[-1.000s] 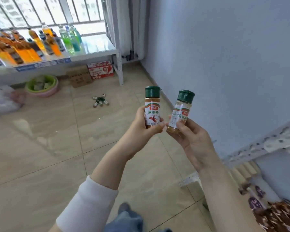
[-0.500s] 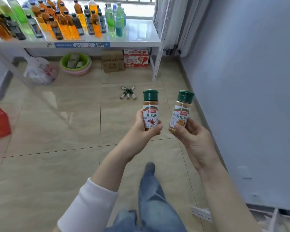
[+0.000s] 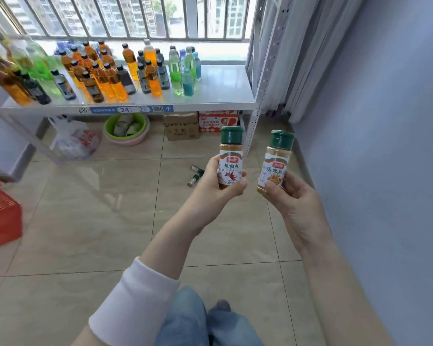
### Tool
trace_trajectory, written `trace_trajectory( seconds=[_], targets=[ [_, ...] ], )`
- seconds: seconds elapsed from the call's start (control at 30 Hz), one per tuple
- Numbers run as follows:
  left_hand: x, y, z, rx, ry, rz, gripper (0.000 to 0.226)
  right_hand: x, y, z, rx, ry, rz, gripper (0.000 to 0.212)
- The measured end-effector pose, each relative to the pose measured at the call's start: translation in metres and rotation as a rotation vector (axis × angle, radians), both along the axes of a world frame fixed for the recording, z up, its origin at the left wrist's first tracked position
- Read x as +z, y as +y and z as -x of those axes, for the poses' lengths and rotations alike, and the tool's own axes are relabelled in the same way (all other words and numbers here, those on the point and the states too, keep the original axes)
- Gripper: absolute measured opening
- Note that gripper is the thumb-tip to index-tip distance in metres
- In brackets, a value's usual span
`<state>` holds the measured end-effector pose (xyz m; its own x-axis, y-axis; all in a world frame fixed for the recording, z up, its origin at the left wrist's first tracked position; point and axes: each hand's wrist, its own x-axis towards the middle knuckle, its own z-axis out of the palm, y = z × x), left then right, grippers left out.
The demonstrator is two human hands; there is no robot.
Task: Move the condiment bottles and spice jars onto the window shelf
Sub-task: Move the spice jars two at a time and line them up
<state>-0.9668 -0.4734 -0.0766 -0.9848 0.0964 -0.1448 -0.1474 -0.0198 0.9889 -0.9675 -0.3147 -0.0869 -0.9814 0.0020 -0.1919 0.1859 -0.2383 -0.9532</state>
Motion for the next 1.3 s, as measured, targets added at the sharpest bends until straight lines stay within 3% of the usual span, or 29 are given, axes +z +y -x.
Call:
trace_trajectory(
  seconds=[0.13, 0.27, 0.47, 0.73, 1.1, 1.3],
  targets=[
    [0.000, -0.013, 0.069, 0.019, 0.001, 0.005, 0.048, 0.001, -0.013, 0.073, 0.028, 0.008, -0.008, 0.052],
    [0.003, -0.036, 0.150, 0.044, 0.034, 0.026, 0.046, 0.006, -0.034, 0.158, 0.024, 0.047, -0.027, 0.048],
    [0.018, -0.077, 0.271, 0.054, 0.086, 0.057, 0.042, 0.021, -0.073, 0.283, 0.015, 0.112, -0.021, 0.078],
    [0.033, -0.099, 0.400, 0.039, 0.120, 0.080, 0.046, 0.037, -0.097, 0.410, 0.019, 0.146, -0.002, 0.073],
    [0.053, -0.072, 0.592, 0.114, 0.194, 0.173, 0.038, 0.065, -0.076, 0.617, 0.101, 0.144, -0.136, 0.033],
    [0.070, -0.058, 0.675, 0.178, 0.181, 0.138, 0.032, 0.084, -0.064, 0.718, 0.167, 0.166, -0.136, 0.041]
  ],
)
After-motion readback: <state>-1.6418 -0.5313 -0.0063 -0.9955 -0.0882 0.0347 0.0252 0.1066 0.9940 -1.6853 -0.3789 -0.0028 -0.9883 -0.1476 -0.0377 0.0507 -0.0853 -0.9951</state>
